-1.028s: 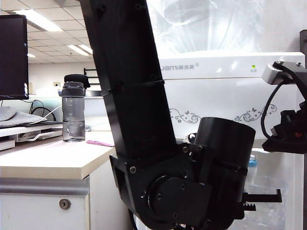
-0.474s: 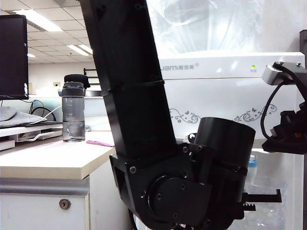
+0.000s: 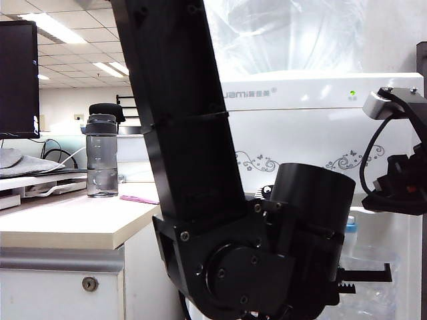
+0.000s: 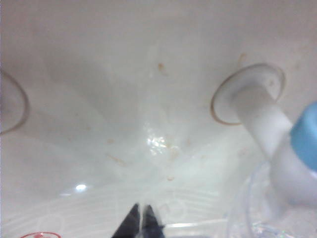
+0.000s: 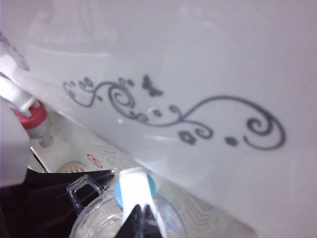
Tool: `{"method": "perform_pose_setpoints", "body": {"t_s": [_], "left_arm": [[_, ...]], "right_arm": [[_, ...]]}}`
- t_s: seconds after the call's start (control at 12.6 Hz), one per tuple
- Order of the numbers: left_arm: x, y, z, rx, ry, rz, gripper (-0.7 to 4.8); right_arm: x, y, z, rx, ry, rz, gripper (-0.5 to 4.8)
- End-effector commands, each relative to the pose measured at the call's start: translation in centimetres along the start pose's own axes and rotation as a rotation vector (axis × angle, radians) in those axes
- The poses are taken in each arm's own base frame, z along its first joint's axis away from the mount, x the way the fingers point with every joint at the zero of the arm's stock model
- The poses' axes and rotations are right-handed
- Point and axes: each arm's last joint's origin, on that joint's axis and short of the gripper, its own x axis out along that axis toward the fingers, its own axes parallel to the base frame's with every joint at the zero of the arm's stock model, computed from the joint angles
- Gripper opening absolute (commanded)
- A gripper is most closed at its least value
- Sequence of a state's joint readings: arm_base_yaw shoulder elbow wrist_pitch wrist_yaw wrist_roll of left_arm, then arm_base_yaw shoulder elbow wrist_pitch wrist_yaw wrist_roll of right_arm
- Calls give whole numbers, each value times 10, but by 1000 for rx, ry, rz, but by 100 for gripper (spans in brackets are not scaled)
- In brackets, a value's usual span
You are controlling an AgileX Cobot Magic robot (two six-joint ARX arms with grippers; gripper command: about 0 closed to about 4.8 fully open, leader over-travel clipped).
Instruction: Pick up the plastic mug from the left desk, go to the cold water outlet of the water dispenser, press the vertical switch to get some water, then put the mug back on the desk.
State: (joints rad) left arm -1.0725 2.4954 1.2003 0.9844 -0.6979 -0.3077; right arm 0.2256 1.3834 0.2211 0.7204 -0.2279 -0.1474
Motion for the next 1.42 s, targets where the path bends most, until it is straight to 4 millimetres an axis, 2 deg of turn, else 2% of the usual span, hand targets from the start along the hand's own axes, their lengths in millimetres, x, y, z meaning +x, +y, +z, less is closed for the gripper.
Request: {"method": "perform_pose_setpoints", "body": {"t_s": [0.08, 0.95, 1.42], "left_arm": [[0, -4, 8, -42, -42, -11, -5], [0, -4, 8, -42, -42, -10, -5], [0, -4, 8, -42, -42, -10, -5]], "right_arm": [[0, 1, -9, 18, 71, 13, -1], [-2, 3, -16, 35, 149, 16, -1], [-4, 3, -13, 33, 144, 12, -1]]}}
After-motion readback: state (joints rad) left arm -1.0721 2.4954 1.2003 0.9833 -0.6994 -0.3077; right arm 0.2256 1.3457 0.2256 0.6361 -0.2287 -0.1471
